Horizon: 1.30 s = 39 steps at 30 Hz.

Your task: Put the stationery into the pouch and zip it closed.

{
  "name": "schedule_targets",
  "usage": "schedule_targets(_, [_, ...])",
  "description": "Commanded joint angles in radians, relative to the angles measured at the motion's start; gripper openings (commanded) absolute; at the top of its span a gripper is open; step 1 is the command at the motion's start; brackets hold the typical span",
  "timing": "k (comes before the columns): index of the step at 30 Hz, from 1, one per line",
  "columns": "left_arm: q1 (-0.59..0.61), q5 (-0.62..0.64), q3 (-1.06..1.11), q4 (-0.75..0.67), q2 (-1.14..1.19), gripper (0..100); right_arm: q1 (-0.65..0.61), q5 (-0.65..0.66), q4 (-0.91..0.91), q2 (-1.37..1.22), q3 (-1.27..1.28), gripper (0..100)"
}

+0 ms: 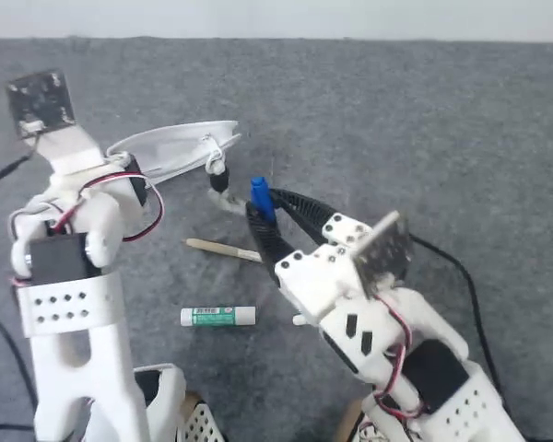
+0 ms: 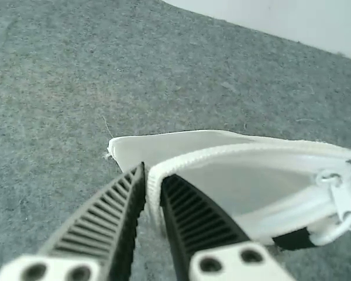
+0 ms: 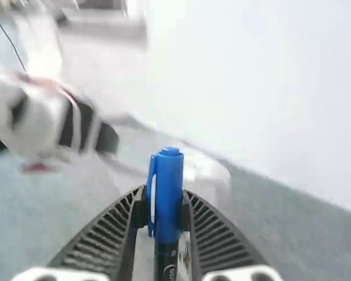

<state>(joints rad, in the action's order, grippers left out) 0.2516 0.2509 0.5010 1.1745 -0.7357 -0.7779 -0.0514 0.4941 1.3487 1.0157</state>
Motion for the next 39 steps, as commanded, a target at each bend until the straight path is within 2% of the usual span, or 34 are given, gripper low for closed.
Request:
schedule_targets(1, [-0.008,0.009,-0.010,0.005,-0.008,1,-0.028,-0.025,-0.162,0.047,0.040,0.6])
schedule_targets(19, [-0.008,-0.011,-0.007,0.021,-0.008,1,-0.027,-0.028,-0.676,0.022,0.107,0.6])
schedule_targets(26, [-0.008,-0.011,-0.007,0.025,-0.008,1,-0.027,-0.028,-0.960,-0.222,0.048,0.6])
schedule_targets(39, [0.000,-0.011,-0.007,0.026,-0.008,1,-0.022,-0.021,-1.214,-0.722,-0.215,0.6])
